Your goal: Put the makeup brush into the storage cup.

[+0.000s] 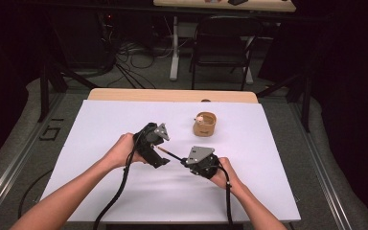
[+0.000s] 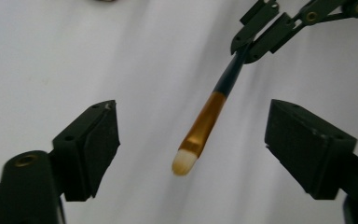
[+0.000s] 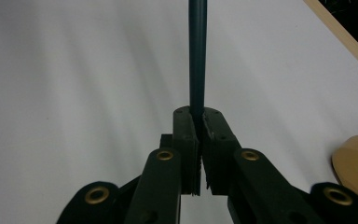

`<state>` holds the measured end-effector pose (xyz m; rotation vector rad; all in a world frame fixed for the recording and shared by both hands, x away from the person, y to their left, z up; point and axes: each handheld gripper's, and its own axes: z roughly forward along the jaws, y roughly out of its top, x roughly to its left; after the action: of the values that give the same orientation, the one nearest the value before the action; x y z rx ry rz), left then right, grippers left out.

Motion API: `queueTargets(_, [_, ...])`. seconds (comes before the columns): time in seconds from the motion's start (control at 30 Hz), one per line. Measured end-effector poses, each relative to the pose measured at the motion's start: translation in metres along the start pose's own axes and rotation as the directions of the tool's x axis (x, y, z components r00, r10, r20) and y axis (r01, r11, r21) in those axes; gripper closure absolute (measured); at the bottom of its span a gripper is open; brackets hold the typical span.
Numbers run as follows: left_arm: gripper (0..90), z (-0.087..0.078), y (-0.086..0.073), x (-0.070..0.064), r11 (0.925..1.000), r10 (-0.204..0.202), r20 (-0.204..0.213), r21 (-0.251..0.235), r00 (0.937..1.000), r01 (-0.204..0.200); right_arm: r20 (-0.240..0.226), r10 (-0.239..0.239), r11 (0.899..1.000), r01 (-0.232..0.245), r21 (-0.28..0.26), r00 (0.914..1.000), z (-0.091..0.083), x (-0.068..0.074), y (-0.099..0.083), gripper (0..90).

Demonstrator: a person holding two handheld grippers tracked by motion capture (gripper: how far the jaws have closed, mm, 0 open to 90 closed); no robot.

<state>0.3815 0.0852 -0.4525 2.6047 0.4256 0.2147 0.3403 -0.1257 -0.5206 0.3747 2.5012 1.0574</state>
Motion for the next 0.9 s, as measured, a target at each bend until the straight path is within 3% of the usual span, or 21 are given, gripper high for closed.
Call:
queueTargets(0.17, [10.5,0.001,-0.007,0.001,0.9977,-0.047,-0.015,-0.050,0.9988,0.046,0.004,0.028,1.000,-0.027,-0.006,0.9996,-0.003,-0.001,-0.002,85.5])
queueTargets(0.33, [3.5,0.003,-0.015,0.002,0.9907,-0.098,-0.033,-0.098,0.9947,0.094,0.003,0.057,0.998,-0.057,-0.015,0.9984,-0.005,-0.002,-0.003,85.6])
queueTargets(0.53, [0.0,0.007,-0.028,0.001,0.9734,-0.163,-0.064,-0.173,0.9845,0.150,0.007,0.078,0.997,-0.078,-0.024,0.9969,-0.008,-0.003,-0.005,85.6])
queueTargets(0.6, [0.0,0.009,-0.033,0.000,0.9637,-0.190,-0.062,-0.202,0.9798,0.175,0.005,0.094,0.995,-0.094,-0.027,0.9956,-0.009,-0.004,-0.005,85.6])
queueTargets(0.7, [0.0,0.010,-0.038,-0.001,0.9552,-0.209,-0.065,-0.228,0.9758,0.189,0.007,0.116,0.993,-0.115,-0.040,0.9933,-0.011,-0.004,-0.006,85.6])
queueTargets(0.8, [0.0,0.012,-0.043,-0.002,0.9405,-0.238,-0.064,-0.264,0.9692,0.213,0.004,0.128,0.991,-0.128,-0.041,0.9917,-0.012,-0.004,-0.006,85.6])
queueTargets(0.9, [0.0,0.014,-0.047,-0.005,0.9191,-0.274,-0.054,-0.309,0.9603,0.245,0.003,0.140,0.989,-0.140,-0.046,0.9901,-0.011,-0.003,-0.005,85.6])
